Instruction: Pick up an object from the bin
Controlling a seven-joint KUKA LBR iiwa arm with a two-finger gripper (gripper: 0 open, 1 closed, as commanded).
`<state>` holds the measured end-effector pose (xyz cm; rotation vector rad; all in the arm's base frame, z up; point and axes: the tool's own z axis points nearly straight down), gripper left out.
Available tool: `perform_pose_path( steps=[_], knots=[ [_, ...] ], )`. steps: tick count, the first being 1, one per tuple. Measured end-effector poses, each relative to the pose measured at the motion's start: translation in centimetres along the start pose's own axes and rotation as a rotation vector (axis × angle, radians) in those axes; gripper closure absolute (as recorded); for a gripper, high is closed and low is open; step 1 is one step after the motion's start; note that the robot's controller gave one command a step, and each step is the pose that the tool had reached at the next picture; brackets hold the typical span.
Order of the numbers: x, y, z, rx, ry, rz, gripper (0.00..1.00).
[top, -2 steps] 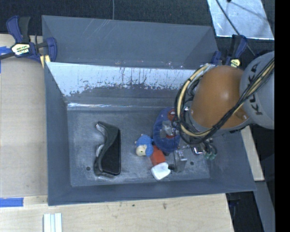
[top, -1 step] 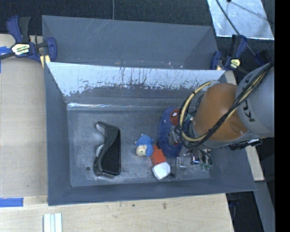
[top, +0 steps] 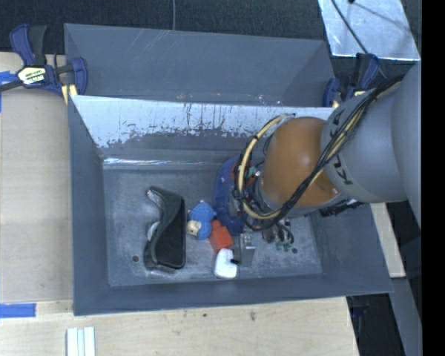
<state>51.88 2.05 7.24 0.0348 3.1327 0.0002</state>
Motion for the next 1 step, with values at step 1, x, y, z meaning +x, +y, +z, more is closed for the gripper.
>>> perform_pose_path(
  steps=[1],
  knots=[
    [-0.04,-0.20,-0.18,0.000,0.000,0.003,1.00]
  ],
)
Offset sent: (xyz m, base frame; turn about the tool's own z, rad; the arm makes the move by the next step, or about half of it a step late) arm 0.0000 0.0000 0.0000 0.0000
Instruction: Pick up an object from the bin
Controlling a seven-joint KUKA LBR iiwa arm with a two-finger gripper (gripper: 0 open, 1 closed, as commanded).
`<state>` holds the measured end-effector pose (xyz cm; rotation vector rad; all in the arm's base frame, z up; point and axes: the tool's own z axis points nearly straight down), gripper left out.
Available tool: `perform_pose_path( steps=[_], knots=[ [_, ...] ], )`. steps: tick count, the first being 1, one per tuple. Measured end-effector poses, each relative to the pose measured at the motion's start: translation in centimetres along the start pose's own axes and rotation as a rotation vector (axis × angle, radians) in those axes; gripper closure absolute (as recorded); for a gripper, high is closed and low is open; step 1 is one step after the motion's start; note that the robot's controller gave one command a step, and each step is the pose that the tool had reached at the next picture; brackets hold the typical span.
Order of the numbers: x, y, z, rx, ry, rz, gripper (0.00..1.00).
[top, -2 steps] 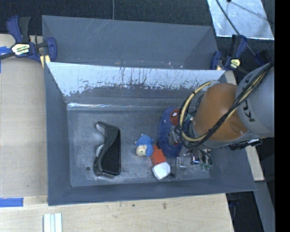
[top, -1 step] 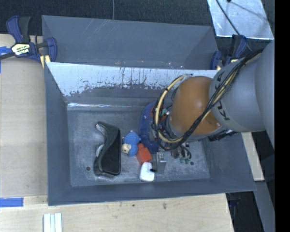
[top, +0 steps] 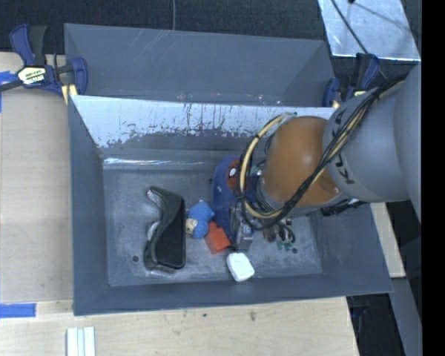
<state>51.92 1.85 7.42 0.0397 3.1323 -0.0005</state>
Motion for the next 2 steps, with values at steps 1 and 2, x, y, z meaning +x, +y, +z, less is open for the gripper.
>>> perform_pose_path(
  steps=[1,2],
  knots=[
    [0.3,-0.5,-2.6,0.000,0.003,-0.720,1.00],
    [-1.4,-3.0,-20.1,0.001,-0.003,-0.715,1.00]
  ],
)
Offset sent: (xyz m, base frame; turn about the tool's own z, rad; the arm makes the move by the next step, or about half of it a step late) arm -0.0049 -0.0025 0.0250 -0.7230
